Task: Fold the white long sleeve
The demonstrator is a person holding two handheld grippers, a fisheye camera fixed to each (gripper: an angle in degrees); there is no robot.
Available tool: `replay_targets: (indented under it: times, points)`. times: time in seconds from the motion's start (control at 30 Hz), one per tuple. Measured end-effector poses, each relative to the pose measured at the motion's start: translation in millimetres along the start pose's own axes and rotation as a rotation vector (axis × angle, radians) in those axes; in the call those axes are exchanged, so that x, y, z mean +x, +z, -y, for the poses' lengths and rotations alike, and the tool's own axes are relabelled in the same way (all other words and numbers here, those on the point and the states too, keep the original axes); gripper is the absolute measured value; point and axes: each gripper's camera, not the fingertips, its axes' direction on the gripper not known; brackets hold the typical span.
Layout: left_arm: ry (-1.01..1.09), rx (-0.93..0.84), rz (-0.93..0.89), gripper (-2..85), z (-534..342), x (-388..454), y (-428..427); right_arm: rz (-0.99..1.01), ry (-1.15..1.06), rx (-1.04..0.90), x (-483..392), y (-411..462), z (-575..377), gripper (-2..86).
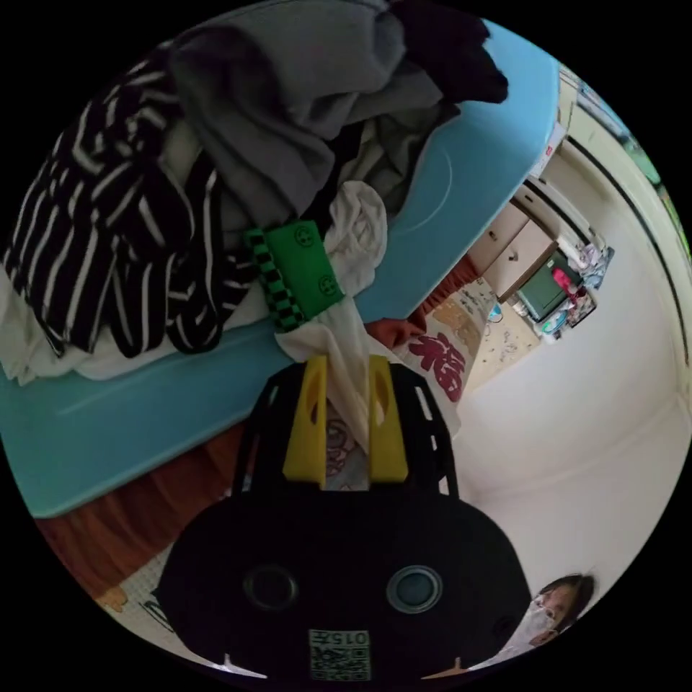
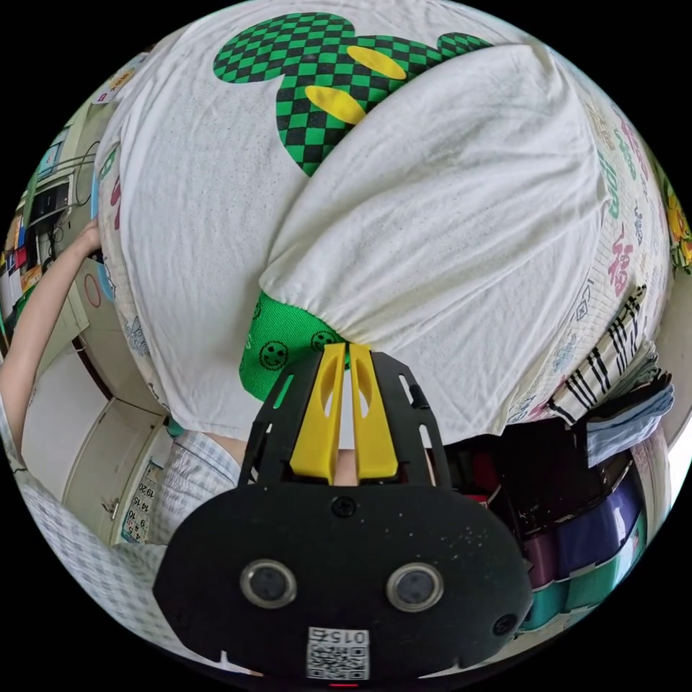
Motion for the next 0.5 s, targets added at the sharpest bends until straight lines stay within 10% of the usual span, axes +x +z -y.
replay_targets:
  times: [0.23,0.5]
  points:
    - [0.22,0.232,0.04,-0.4,-44,69,-41,0.01,0.016,0.002,10,-12,0,-0.5]
    - [0.983,0.316,0.012,-0.5,-233,256,-40,0.109,0.033,0.044,48,-15,-23,-0.4]
